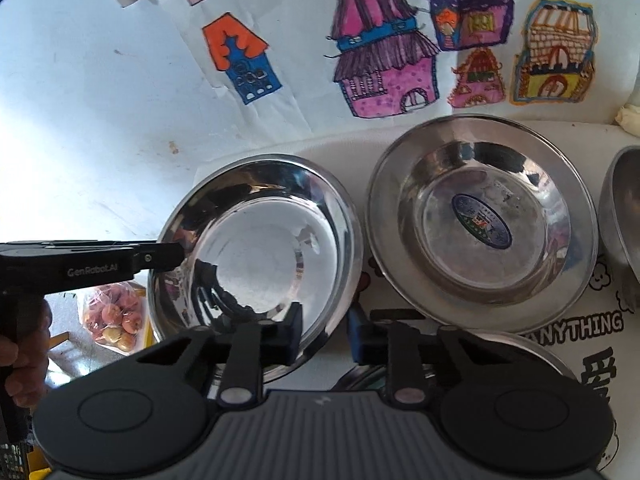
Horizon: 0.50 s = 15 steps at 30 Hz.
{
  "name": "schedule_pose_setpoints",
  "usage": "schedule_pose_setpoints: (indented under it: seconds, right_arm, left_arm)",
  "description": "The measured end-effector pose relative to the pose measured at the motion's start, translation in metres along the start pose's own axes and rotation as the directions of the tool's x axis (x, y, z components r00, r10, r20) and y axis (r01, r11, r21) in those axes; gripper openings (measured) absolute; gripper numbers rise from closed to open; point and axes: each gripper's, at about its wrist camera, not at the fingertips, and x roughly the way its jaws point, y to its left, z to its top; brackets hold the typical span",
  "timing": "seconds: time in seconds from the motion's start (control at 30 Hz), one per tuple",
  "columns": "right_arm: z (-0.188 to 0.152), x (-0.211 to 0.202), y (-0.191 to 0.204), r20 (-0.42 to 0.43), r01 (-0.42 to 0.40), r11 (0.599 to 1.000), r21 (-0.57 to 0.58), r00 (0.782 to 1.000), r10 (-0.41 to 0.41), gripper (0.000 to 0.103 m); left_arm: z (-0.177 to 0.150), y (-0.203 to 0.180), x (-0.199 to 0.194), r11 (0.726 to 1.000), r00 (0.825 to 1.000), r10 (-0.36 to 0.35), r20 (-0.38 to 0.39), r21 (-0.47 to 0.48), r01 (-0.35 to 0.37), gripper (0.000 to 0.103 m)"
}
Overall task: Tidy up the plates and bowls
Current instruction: 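Lift the steel plate with both grippers toward the blue-labeled plate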
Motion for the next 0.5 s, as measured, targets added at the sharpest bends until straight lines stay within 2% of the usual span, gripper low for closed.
schedule_pose_setpoints:
  seconds: [0.13,0.3,0.5]
  right_arm:
    - [-0.002,-0.001,-0.004,0.008,0.0,1.0,0.015,1.0,0.0,0.017]
    - [-0.007,-0.012,-0.003,0.032,-0.023,1.0,0.006,0.999,0.023,0.017]
    - [-0.019,-0.041,-0.006,0.054,-0.058,0.998,-0.021,0.997,0.059,0.017]
  left_arm:
    - [-0.004,0.006,-0.007,0.999,0.999,-0.035,0.011,-0.04,0.035,0.008]
    - [-0.011,0.006,-0.026,0.997,0.999,-0.035,0.034,-0.072,0.038,0.007]
    - [-0.028,-0.009,-0.056,0.991,0.996,-0.071,0.055,-0.112,0.076,0.007]
